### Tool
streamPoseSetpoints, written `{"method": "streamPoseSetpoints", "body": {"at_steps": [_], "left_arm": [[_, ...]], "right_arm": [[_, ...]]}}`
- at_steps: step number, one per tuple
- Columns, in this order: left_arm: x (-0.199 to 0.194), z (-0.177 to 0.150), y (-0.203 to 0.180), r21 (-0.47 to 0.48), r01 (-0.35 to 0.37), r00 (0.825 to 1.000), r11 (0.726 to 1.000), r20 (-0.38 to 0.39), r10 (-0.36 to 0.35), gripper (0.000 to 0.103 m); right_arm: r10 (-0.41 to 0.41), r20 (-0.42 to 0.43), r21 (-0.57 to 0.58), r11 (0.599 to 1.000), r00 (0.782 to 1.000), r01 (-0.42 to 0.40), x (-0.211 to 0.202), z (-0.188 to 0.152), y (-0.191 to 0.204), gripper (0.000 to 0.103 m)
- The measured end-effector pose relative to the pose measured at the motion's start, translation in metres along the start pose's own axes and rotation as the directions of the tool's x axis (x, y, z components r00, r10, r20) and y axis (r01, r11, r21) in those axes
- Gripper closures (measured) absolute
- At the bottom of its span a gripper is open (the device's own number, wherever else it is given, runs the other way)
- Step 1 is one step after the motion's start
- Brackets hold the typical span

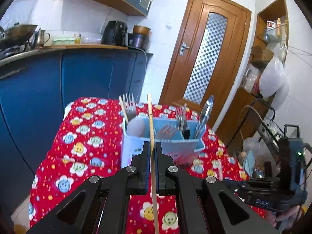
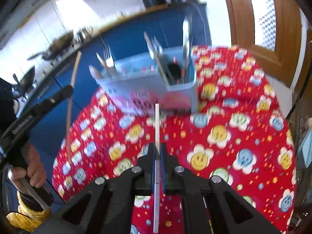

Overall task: Organize utensils
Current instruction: 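Carry both chopsticks up over the caddy with both tools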

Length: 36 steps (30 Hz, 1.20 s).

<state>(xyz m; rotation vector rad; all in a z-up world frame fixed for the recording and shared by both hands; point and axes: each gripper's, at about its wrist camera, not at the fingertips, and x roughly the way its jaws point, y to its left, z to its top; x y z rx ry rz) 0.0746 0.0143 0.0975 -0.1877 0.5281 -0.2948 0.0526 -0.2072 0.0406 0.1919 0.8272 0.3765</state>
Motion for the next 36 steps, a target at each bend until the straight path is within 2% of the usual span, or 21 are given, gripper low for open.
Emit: {"method": "streamPoseSetpoints", "body": {"at_steps": [5,11,21,28,32,36], "left_arm": [[0.007,0.022,-0.004,-0.009,-0.008,0.999,1.000,0.053,0.008,0.099],[0.014,0.052,-0.011,-0.006,-0.019,0.988,1.000,0.155,0.019,0.099],[0.040,0.092,-0.016,-0.011,-0.079,0.945,0.997,0.318,0.078,0.099],[0.066,0.086,-0.013,0.000,-0.125,0.929,0.992,0.351,0.117,0.099],[0.079,0.079,-0.011,0.004,-0.145,0.926,0.989,0.352,0.134,0.099],[0.087,0.072,-0.010,0.011,-0.161,0.923,0.987,0.356,0.146,0.099]], "right_arm": [[-0.009,0.152,-0.008,1.000,0.988,0.011,-0.017,0.017,0.001,0.097],[-0.016,0.276,-0.007,1.000,0.961,0.018,-0.029,0.040,0.000,0.097],[-0.043,0.405,-0.052,0.996,0.913,0.070,-0.032,0.078,0.003,0.097],[-0.046,0.475,-0.072,0.993,0.879,0.091,-0.023,0.101,0.003,0.097],[-0.069,0.513,-0.094,0.986,0.856,0.136,-0.013,0.110,0.007,0.097],[-0.089,0.520,-0.105,0.980,0.850,0.166,0.003,0.113,0.006,0.097]]}}
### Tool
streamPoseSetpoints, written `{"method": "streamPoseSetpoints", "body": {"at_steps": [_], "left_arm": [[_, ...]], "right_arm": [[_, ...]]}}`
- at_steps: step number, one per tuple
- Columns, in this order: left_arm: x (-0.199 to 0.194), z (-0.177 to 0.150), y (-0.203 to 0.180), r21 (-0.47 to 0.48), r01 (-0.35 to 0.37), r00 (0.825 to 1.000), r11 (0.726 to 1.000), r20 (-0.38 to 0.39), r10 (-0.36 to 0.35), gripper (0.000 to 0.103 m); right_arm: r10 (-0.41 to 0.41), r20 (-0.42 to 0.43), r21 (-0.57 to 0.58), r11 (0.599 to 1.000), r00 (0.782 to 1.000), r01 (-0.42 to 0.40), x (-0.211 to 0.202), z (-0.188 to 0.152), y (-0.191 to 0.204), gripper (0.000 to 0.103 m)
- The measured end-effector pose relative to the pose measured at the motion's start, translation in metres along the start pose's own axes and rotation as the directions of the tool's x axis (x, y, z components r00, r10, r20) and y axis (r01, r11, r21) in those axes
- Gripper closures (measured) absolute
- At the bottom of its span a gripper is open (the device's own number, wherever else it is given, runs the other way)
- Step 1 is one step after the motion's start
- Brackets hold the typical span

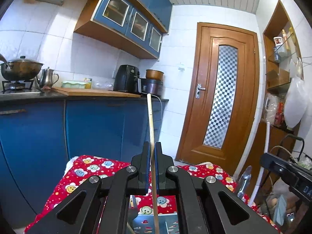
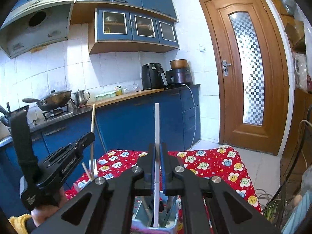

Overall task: Organize utensils
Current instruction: 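Carry both chopsticks up over the caddy with both tools, then open both tools to drop the chopsticks into the caddy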

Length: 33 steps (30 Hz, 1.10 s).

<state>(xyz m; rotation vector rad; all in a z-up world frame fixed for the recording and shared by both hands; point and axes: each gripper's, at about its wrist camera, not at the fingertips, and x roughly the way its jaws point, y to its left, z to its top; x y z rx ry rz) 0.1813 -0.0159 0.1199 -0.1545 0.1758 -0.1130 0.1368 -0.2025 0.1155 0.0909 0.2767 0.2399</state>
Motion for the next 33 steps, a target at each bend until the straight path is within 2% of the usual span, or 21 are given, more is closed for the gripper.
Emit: {"method": "streamPoseSetpoints", "body": {"at_steps": [14,19,21,23,33], "left_arm": [[0.004,-0.016,0.003,0.001,-0.009,1.000,1.000,-0.017,0.009,0.099],[0.002,-0.017,0.004,-0.003,-0.001,0.999,1.000,-0.034,0.001,0.098],[0.001,-0.016,0.003,-0.003,-0.001,0.999,1.000,-0.041,0.001,0.095],[-0.002,-0.015,0.003,-0.006,0.006,0.999,1.000,-0.045,-0.006,0.089],[-0.024,-0.009,0.001,0.008,0.024,0.998,1.000,-0.061,-0.024,0.088]], "right_arm": [[-0.003,-0.050,-0.068,0.998,0.999,-0.001,0.029,-0.027,0.008,0.097],[0.017,-0.074,-0.045,0.999,0.997,-0.021,0.030,-0.031,0.008,0.096],[0.024,-0.076,-0.033,0.999,0.997,-0.027,0.029,-0.031,0.007,0.093],[0.027,-0.071,-0.025,0.999,0.997,-0.029,0.026,-0.030,0.007,0.083],[0.046,-0.038,-0.014,0.999,0.998,-0.047,-0.001,-0.022,0.012,0.078]]}}
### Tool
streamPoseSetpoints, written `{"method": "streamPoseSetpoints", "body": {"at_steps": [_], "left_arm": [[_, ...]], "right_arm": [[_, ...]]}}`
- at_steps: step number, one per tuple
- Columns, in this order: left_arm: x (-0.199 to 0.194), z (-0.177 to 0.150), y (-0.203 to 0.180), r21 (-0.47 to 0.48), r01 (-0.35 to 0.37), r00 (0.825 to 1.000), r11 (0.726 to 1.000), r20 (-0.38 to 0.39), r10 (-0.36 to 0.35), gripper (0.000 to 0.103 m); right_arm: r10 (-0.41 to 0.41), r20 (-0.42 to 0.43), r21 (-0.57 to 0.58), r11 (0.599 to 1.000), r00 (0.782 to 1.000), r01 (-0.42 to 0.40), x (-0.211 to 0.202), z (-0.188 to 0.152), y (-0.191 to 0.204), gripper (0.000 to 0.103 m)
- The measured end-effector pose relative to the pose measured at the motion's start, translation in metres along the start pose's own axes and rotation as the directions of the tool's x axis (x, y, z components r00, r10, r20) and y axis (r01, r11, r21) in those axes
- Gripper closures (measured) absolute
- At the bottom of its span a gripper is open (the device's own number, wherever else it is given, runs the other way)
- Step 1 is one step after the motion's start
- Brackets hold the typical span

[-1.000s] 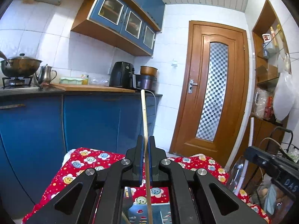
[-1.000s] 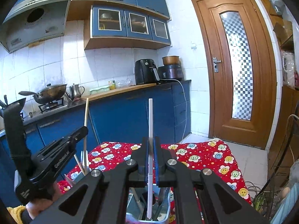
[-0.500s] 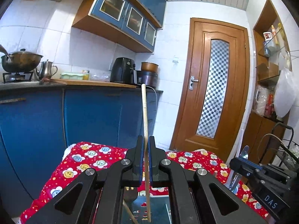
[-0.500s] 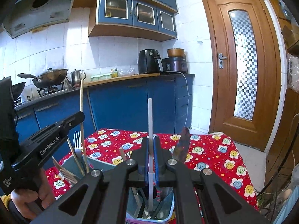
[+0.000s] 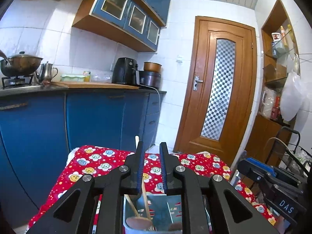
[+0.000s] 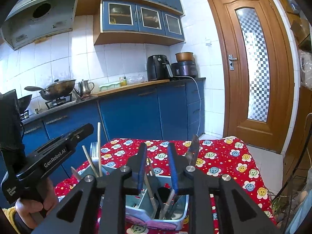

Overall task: Organize utensils
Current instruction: 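Open both tools to drop the chopsticks into the caddy, then lift both open tools away from the caddy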

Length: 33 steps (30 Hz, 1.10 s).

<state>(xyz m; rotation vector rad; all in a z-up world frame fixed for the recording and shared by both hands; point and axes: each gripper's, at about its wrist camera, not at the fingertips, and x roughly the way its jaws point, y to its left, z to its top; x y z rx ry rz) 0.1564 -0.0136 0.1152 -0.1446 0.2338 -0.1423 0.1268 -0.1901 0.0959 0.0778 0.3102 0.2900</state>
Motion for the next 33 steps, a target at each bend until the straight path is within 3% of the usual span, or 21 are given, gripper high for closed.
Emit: {"method": "streamPoseSetpoints", "body": {"at_steps": [14,24,33], "left_arm": [[-0.062,0.005,-0.002,0.023,0.020,0.999,1.000,-0.044,-0.019,0.088],[-0.102,-0.022,0.001,0.019,0.021,0.991,1.000,-0.132,-0.018,0.087],[-0.116,-0.056,0.002,0.028,0.007,0.977,1.000,-0.213,-0.001,0.062]], "right_arm": [[0.014,0.029,0.044,0.999,0.999,-0.016,-0.056,-0.004,0.015,0.070],[0.017,-0.021,0.065,0.998,1.000,-0.015,-0.090,-0.037,0.026,0.067],[-0.004,-0.092,0.070,0.997,0.996,0.010,-0.103,-0.075,0.031,0.053]]}}
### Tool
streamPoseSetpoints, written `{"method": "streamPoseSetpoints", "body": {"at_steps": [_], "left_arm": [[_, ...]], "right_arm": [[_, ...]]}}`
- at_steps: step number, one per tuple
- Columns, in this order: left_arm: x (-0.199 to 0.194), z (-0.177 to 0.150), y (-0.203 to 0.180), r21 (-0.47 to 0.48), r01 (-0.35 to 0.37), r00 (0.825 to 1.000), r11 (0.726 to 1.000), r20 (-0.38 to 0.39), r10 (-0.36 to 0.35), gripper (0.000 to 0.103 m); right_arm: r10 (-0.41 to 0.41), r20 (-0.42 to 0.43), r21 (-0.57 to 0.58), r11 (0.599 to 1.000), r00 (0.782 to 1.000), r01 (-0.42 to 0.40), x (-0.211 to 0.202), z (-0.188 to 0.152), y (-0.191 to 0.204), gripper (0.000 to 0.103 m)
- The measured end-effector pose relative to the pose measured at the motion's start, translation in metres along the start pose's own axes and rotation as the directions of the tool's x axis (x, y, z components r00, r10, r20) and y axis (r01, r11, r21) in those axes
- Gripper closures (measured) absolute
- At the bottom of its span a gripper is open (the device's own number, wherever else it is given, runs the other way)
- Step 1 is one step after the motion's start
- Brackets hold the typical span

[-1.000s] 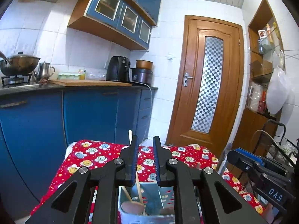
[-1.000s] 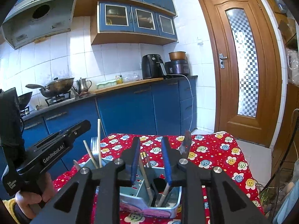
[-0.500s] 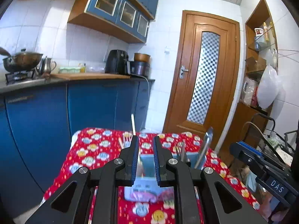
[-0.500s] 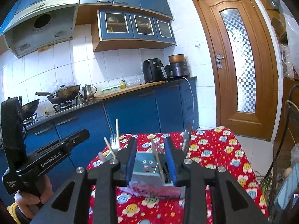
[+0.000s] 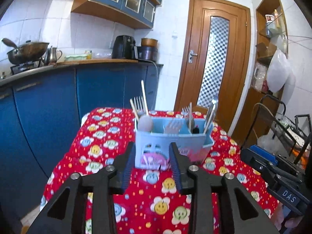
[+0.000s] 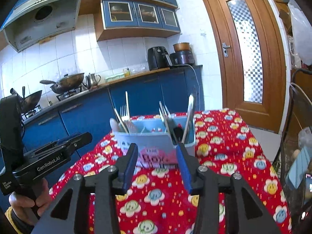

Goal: Organize utensils

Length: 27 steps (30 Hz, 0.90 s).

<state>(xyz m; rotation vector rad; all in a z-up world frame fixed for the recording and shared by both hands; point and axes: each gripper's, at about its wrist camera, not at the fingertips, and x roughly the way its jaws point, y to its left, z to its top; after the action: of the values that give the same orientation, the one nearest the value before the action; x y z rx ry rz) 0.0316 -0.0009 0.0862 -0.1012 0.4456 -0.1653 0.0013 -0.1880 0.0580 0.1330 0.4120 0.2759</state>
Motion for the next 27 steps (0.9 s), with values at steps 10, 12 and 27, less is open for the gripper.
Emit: {"method": "streamPoseSetpoints", "body": {"at_steps": [10,12,27], "left_arm": [[0.019,-0.034,0.001,0.015,-0.051,0.996,0.999,-0.076,0.052,0.041],[0.021,-0.039,0.000,0.013,-0.065,0.995,0.998,-0.080,0.066,0.038],[0.029,-0.048,-0.002,0.037,-0.153,0.986,0.988,-0.055,0.155,0.033]], "right_arm": [[-0.068,-0.055,0.021,0.997,0.996,0.069,0.010,-0.027,-0.013,0.033],[-0.078,-0.069,0.023,0.997,0.995,0.079,0.013,-0.033,-0.015,0.031],[-0.136,-0.127,0.002,0.990,0.982,0.138,0.029,-0.051,-0.013,0.025]]}}
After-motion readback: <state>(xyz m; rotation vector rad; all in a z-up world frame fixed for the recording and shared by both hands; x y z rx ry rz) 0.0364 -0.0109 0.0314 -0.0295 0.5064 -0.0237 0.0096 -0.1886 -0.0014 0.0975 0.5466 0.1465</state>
